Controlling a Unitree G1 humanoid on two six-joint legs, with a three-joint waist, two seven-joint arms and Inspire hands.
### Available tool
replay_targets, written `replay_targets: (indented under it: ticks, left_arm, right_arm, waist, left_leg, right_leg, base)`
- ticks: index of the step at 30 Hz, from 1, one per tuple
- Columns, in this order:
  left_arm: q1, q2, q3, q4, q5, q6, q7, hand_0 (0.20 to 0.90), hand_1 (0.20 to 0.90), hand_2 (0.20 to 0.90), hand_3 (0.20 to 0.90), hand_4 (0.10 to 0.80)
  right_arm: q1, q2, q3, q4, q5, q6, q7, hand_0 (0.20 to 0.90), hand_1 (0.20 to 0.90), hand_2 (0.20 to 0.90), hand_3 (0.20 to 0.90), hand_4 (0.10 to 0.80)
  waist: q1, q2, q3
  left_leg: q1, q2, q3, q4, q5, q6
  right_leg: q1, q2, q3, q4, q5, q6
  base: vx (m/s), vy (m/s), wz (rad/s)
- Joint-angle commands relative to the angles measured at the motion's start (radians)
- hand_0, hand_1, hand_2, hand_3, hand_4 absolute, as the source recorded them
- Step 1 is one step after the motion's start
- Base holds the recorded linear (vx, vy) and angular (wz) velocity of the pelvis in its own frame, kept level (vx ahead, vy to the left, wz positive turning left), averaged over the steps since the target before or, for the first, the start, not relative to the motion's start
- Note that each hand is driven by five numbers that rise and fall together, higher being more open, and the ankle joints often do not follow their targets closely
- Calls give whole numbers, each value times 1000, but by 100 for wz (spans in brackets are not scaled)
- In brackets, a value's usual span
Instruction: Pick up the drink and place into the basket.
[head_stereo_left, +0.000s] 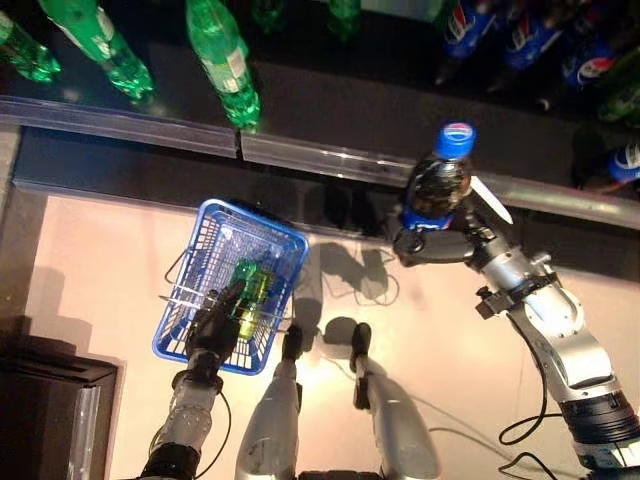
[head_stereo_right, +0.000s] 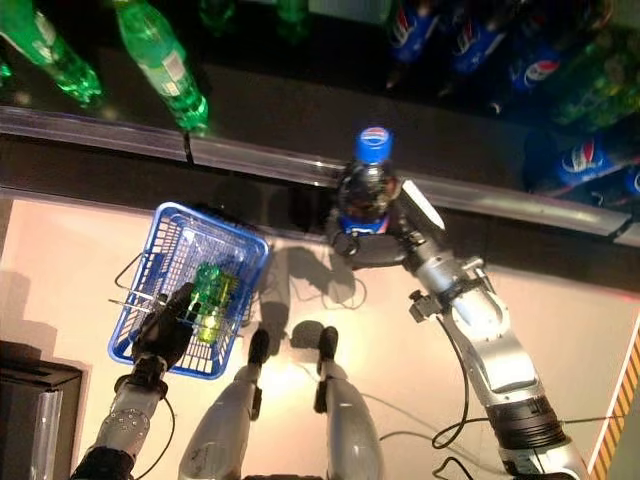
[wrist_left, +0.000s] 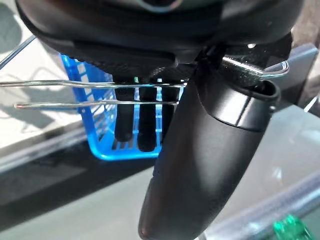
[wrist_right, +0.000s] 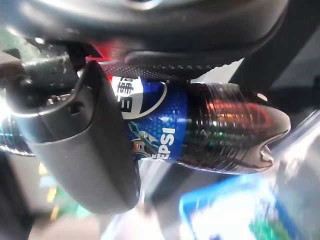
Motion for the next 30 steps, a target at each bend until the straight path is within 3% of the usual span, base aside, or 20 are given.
replay_targets:
  ticks: [1, 9, 16, 26, 30]
  left_arm:
    - [1, 123, 18, -299, 70, -43, -103, 300, 300, 300, 200, 100]
    - [6, 117, -117, -420, 82, 52, -97, 300, 300, 300, 200, 100]
    - [-64, 109, -214, -493, 98, 153, -149, 300, 300, 300, 200, 100]
    - [-99, 86, -303, -604, 156, 321, -238, 300, 300, 300, 200, 100]
    - [-132, 77, -334, -626, 183, 381, -255, 300, 300, 300, 200, 100]
  right_arm:
    - [-83, 12, 54, -68, 77, -40, 43, 300, 300, 300, 200, 100]
    - [-128, 147, 268, 163, 49, -12, 28, 300, 300, 300, 200, 100]
    - [-275, 332, 415, 426, 10, -38, -136, 300, 300, 300, 200, 100]
    - [-353, 489, 492, 638, 24, -66, -328, 300, 300, 300, 200, 100]
    - [-406, 559, 482, 802, 49, -91, -382, 300, 300, 300, 200, 100]
  waist:
    - [45, 25, -193]
    - [117, 46, -231]
    - [215, 63, -245]
    - [332, 80, -284]
    - [379, 78, -301]
  left_leg:
    - [21, -71, 38, -54, 27, 54]
    - [32, -96, -17, -35, 34, 44]
    - [39, -111, -75, -16, 35, 35]
    - [70, -123, -163, -41, 48, 32]
    - [102, -123, -192, -65, 30, 26]
  right_leg:
    - [95, 29, -20, 22, -72, 35]
    - [171, 22, -96, -60, -51, 21]
    - [222, 2, -193, -61, -71, 7]
    - [282, -10, -291, -32, -113, -8]
    - [314, -10, -306, -30, -144, -8]
  base:
    - [69, -5, 32]
    - [12, 33, 34]
    - [12, 9, 36]
    - [78, 2, 41]
    - [113, -21, 33]
